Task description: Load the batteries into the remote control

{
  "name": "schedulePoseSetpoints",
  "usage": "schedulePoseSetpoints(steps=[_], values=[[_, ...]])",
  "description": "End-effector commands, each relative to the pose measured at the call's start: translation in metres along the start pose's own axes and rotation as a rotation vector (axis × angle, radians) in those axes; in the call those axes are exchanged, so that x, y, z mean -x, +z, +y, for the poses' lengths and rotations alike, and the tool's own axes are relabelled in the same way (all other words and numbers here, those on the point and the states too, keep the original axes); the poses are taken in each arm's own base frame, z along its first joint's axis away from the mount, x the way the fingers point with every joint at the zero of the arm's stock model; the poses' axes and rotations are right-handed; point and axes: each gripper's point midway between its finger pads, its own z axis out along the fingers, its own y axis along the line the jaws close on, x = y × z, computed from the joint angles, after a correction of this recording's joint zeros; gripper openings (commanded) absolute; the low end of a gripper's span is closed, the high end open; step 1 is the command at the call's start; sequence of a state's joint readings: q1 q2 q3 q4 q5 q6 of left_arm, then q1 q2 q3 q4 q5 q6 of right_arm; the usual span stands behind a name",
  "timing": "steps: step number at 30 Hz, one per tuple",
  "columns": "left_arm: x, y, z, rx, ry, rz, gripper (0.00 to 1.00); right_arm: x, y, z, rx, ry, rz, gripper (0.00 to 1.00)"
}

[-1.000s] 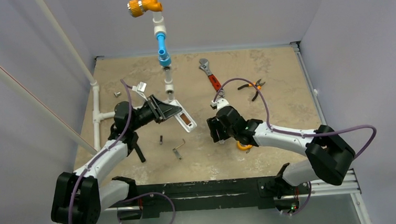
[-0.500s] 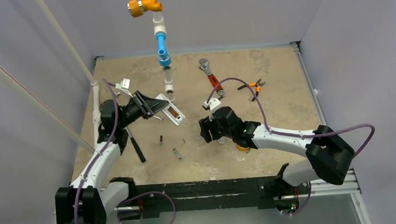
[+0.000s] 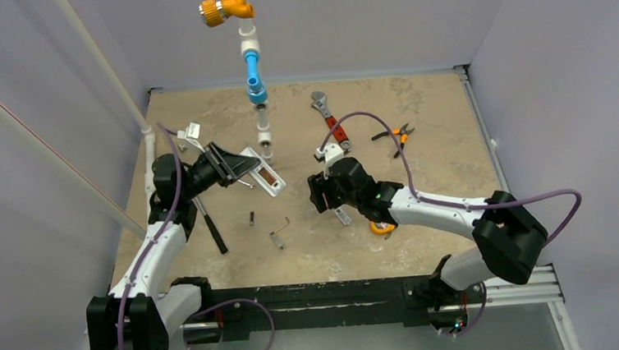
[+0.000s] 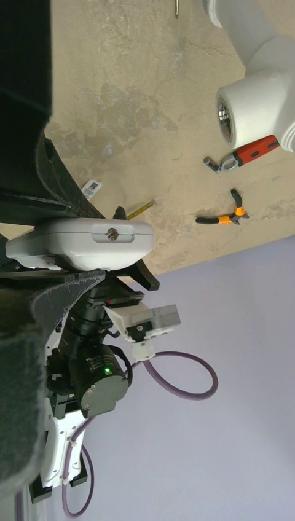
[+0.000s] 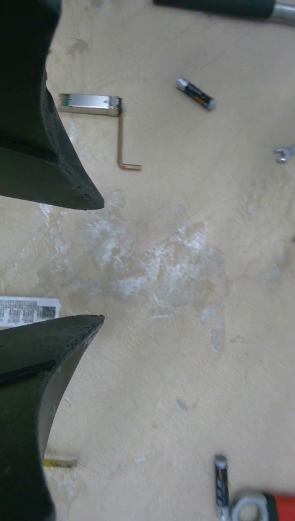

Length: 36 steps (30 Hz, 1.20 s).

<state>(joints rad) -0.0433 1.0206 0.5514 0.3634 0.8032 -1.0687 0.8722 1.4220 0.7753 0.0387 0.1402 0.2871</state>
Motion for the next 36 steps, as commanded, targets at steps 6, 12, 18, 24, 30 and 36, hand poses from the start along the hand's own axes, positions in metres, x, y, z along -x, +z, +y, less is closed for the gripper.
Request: schedulePoseSetpoints(steps=[6, 12, 18, 24, 30, 36], values=[[0.012, -0.007, -0.02, -0.028, 0.097, -0.021, 0.0, 0.085, -0.023, -0.088, -0.207, 0.212, -0.17, 0.61], [0.013, -0.007, -0.019, -0.02, 0.103, -0.017, 0.0, 0.096, -0.041, -0.154, -0.35, 0.347, -0.213, 0.6], [0.012, -0.008, -0.018, -0.016, 0.105, -0.013, 0.0, 0.082, -0.032, -0.181, -0.39, 0.443, -0.177, 0.6], [0.011, -0.008, -0.016, -0.007, 0.108, -0.011, 0.0, 0.076, -0.017, -0.185, -0.395, 0.493, -0.168, 0.59], [0.009, -0.009, -0.015, 0.0, 0.109, -0.005, 0.0, 0.068, 0.008, -0.188, -0.392, 0.52, -0.129, 0.6], [0.006, -0.011, -0.014, 0.011, 0.112, 0.005, 0.0, 0.07, 0.03, -0.187, -0.371, 0.577, -0.111, 0.6]])
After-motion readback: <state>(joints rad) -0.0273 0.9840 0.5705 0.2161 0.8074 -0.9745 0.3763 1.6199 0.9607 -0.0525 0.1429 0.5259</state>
